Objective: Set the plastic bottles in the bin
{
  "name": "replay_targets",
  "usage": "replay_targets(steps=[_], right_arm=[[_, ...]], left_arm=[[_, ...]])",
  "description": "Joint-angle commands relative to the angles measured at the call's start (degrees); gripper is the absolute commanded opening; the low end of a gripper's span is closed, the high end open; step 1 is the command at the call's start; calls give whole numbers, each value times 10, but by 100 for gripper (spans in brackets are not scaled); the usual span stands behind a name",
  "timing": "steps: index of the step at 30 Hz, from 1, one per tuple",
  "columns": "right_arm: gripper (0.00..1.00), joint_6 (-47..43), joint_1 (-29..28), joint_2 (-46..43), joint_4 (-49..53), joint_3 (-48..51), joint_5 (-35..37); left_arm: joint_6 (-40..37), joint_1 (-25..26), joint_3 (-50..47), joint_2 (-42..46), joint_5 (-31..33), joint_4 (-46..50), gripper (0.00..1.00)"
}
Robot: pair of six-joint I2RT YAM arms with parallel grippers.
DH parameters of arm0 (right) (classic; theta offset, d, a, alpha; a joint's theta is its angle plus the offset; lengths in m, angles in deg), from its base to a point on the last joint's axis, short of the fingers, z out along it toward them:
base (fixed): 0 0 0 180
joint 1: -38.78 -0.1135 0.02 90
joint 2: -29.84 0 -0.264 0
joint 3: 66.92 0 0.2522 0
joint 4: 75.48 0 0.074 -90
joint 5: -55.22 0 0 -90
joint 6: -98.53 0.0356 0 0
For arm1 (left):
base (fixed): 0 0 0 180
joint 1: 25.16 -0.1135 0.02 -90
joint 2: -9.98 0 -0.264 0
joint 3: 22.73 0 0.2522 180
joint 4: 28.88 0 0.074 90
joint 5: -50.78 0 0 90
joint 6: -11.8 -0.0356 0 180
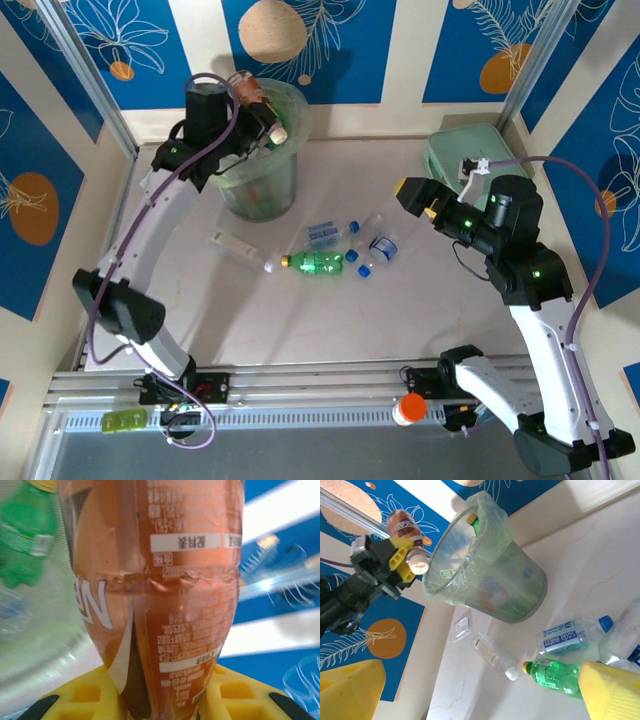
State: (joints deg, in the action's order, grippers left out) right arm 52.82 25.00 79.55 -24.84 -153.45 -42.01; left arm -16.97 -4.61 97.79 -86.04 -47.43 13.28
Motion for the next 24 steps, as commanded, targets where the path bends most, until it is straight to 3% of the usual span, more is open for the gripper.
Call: replay_targets(steps=[1,12,17,24], right_arm=[[99,-11,4,-1,15,11,20],[99,-36,4,-15,8,45,51],[99,-40,4,-23,4,54,96],[99,-42,3,-35,-19,70,100]], left_arm=[[81,-27,60,-45,14,39,20],[147,-73,153,-167,-9,26,24],[158,-74,128,-179,-7,25,28],[167,-78,77,-179,11,1,33]])
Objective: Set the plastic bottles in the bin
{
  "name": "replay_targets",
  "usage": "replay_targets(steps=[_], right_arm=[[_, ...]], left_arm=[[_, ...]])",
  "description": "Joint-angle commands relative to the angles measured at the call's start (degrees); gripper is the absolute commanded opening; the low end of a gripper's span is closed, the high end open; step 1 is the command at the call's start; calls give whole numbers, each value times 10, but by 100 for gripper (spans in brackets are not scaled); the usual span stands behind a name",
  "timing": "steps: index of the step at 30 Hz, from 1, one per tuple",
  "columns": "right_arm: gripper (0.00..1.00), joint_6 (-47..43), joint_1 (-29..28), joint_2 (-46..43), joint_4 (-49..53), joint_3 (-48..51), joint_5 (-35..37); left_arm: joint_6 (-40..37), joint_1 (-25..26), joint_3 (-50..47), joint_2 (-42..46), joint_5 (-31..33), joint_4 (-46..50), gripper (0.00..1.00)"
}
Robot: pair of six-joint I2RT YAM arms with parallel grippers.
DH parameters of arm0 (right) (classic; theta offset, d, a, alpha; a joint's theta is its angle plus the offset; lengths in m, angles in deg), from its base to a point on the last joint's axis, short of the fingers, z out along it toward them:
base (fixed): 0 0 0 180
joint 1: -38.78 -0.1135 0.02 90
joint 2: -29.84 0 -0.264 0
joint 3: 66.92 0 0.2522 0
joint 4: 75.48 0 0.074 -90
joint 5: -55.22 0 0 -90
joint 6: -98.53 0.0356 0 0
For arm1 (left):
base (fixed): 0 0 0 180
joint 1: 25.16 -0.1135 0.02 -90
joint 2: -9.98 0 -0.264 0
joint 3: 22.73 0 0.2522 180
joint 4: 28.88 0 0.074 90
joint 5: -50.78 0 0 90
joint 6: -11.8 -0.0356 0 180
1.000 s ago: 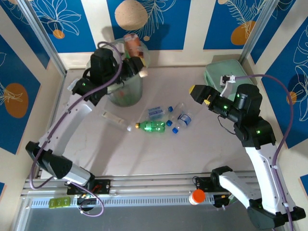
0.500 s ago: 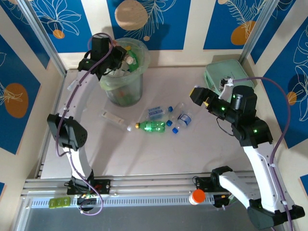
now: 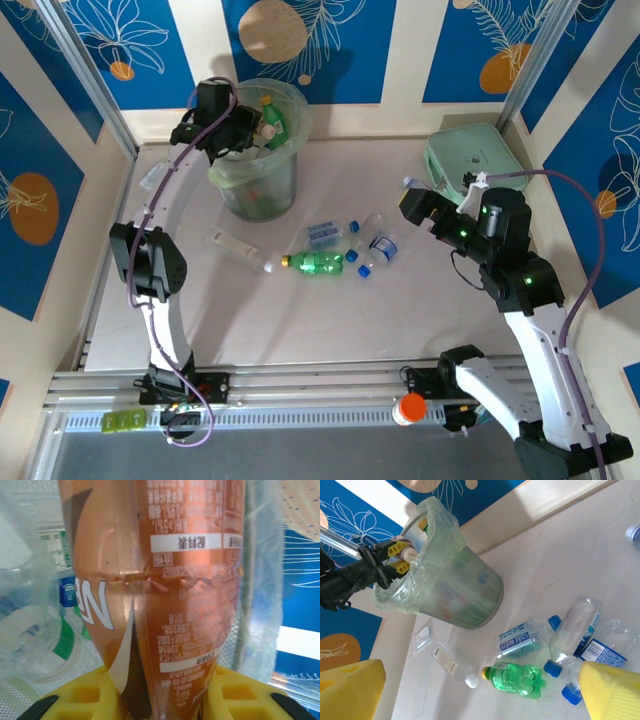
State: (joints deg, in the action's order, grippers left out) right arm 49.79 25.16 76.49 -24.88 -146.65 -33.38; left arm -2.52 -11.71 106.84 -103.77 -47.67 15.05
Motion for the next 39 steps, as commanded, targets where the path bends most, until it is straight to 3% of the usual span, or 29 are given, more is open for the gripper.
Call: replay_targets(steps=[1,6,12,22,26,29,34,39], right_arm=[[99,-13,1,-4,-18,1,13],[99,-24,-1,-9,-15,3,28],[99,-30,-5,-16,-15,4,37],[99,-45,-8,-23,-4,-10,28],[99,-52,-8,-23,9,-18,11],[100,-59,-9,-22,26,-19,2],[100,-70,-10,-12,43,-7,-18],[100,-82,-12,39,61,-5,-35]], left_arm=[[24,-8,-19,-2,12,-25,36],[27,-12,-10,-19,-14,-30,57],[5,-15,-1,0,-3,-24,70],[-31,-29,12,59,13,-1,73],[-69,-27,-1,87,-18,-11,72],[-123,-19,-27,130,-3,0,71],[-250,38,-103,226,35,-6,71],[-387,163,-255,344,40,-83,71]])
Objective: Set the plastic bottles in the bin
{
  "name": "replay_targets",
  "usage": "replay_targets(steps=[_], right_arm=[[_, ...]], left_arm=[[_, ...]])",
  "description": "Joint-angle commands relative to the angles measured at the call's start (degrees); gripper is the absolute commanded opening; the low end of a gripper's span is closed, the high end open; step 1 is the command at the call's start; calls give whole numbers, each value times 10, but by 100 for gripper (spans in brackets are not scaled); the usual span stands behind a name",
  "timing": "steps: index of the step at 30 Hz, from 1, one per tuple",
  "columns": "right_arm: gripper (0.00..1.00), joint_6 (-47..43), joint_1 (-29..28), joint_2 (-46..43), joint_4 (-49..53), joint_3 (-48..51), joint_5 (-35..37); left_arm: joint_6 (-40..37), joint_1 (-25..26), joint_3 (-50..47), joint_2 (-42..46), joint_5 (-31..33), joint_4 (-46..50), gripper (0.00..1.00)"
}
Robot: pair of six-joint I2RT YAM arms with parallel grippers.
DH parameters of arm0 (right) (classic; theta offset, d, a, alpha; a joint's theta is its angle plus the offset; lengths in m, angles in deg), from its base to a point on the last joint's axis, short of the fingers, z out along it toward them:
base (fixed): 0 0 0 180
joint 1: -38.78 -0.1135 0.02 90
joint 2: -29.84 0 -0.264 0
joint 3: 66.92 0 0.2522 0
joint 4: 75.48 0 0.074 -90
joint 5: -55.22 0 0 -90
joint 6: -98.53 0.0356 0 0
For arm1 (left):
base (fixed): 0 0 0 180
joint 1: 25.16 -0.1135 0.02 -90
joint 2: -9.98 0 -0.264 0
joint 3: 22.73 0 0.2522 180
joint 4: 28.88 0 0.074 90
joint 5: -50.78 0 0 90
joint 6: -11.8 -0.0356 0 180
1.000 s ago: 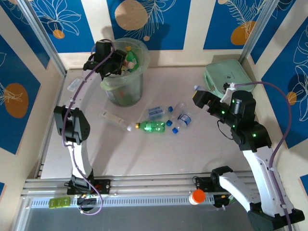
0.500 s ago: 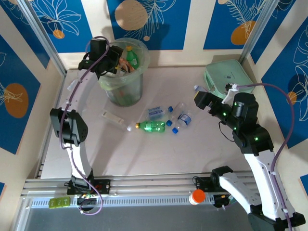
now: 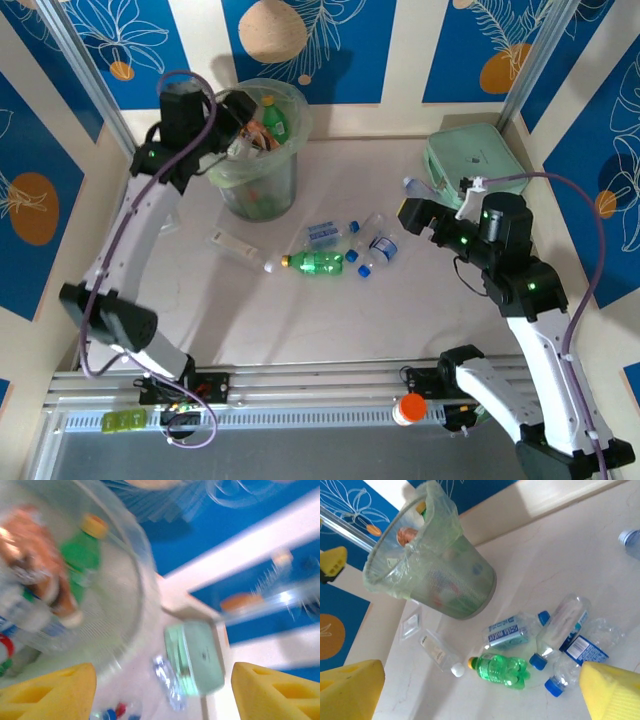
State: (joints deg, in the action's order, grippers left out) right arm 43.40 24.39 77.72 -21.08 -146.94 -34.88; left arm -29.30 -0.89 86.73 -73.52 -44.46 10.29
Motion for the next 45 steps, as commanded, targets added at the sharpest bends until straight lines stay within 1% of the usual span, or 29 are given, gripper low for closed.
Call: replay_targets(steps=[1,2,4,5,7,8,9,10,11,13,15,16,17,19,22,24,26,28,31,35,40,45], right_arm=[[100,-21,-6,40,27,-4,-20],[100,-24,-12,59,33,-8,-17],[99,-27,-27,99,55,-23,17],[99,-26,-39,122,68,-33,54],[99,-18,-65,154,82,-48,152],[99,-21,-72,168,77,-51,187],[99,-25,-70,182,71,-54,200],[99,-28,-67,196,69,-58,199],[99,-47,-61,209,51,-60,175],[100,-84,-58,232,-4,-46,128],[99,-90,-41,273,-30,-50,100],[98,-98,-36,307,-28,-69,104],[97,-109,-35,343,-19,-94,127],[98,-123,-22,404,-10,-137,151],[96,-145,6,480,-16,-187,161],[95,-173,11,530,-2,-233,198],[95,-196,17,582,16,-286,232],[96,-203,31,625,32,-330,246],[100,-221,45,679,48,-385,242],[99,-241,54,753,87,-462,240],[99,-261,58,815,127,-534,256],[99,-278,62,858,155,-572,283]], left_arm=[[-141,74,-73,56,5,-37,71],[-164,93,-93,70,-3,-37,71],[-204,117,-126,92,-24,-29,71],[-222,125,-140,103,-28,-16,71],[-246,135,-167,124,-21,10,71],[-252,136,-184,135,-22,20,71],[-268,136,-201,147,-36,24,71],[-279,136,-218,158,-47,24,71],[-280,135,-236,170,-41,25,72],[-289,136,-265,191,-20,21,72],[-297,136,-294,210,6,9,72],[-297,136,-307,217,22,4,72],[-303,136,-319,225,28,-3,72],[-309,136,-344,239,30,-26,72],[-314,136,-370,257,18,-49,72],[-311,136,-378,264,12,-57,76],[-311,136,-376,262,4,-58,77],[-309,136,-376,260,1,-58,77],[-312,138,-378,258,-10,-60,76],[-319,147,-376,252,-7,-56,76],[-327,149,-376,248,3,-55,76],[-323,150,-374,235,-8,-61,76]])
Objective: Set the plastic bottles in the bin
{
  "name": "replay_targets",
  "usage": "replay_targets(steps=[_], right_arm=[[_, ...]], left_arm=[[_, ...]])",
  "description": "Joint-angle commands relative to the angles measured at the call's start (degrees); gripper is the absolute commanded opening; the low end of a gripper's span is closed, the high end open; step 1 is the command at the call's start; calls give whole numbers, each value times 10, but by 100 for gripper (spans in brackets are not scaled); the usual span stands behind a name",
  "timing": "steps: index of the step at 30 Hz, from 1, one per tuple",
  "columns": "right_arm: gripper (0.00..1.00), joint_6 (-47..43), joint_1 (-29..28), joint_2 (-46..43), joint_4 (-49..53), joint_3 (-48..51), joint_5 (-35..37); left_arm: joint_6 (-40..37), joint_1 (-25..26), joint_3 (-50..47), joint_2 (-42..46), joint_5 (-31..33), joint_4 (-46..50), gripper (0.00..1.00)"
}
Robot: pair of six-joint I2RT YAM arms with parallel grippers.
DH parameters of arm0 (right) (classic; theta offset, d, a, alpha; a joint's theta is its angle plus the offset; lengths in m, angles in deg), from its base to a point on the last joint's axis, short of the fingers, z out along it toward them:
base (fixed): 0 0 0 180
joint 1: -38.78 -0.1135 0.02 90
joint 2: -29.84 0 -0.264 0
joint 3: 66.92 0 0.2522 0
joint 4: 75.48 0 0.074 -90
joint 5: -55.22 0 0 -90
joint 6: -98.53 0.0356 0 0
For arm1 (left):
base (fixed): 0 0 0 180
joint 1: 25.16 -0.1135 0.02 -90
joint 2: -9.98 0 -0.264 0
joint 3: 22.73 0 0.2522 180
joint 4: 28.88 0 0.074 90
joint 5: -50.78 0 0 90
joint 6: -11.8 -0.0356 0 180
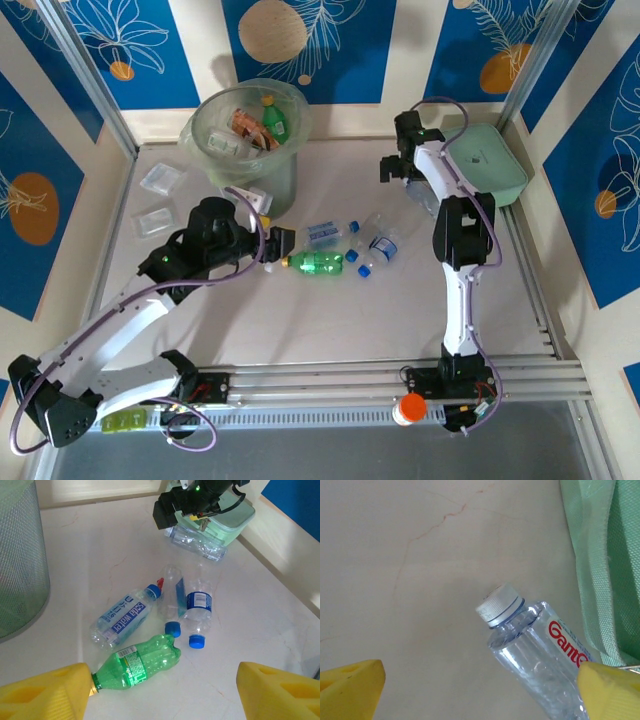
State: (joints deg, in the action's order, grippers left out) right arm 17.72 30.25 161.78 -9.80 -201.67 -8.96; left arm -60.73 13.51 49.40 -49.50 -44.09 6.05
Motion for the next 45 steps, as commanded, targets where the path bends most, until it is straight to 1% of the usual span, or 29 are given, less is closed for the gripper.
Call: replay_targets(steps=[1,4,6,11,15,21,24,27,29,31,33,34,36,40,43,45], right_arm=[[99,-23,5,23,44,-25,26],[99,-34,9,36,50,-25,13],[99,-43,10,42,51,-22,24],[99,-39,28,45,56,-14,32],[100,-38,37,47,63,-5,32],[96,-38,42,36,64,34,41],[91,-37,43,29,60,53,39],[82,-33,43,25,60,66,36],[74,-31,42,21,57,74,33],[64,-30,38,13,53,80,35],[57,-28,35,4,50,84,35],[55,-26,35,-2,49,86,35],[52,-21,36,-17,45,93,30],[51,-15,33,-64,32,111,27],[50,-3,28,-117,23,127,14],[50,11,23,-161,12,143,-7]], left_arm=[[-9,6,-2,-7,-10,-19,76],[-10,6,-1,-10,-8,-18,76],[-8,6,-1,-12,-12,-20,76],[-3,6,0,-21,-48,-35,76],[-2,6,0,-24,-55,-37,76],[0,6,2,-31,-66,-39,76],[2,6,3,-32,-65,-40,76],[3,6,4,-34,-65,-39,76],[4,6,4,-34,-64,-39,76],[4,6,4,-34,-63,-38,76],[6,6,5,-36,-62,-38,76],[7,5,5,-37,-62,-39,76],[10,5,4,-39,-60,-40,76],[25,5,-1,-39,-39,-50,77],[64,1,5,-43,5,-35,78],[81,-3,14,-45,-1,-29,79]])
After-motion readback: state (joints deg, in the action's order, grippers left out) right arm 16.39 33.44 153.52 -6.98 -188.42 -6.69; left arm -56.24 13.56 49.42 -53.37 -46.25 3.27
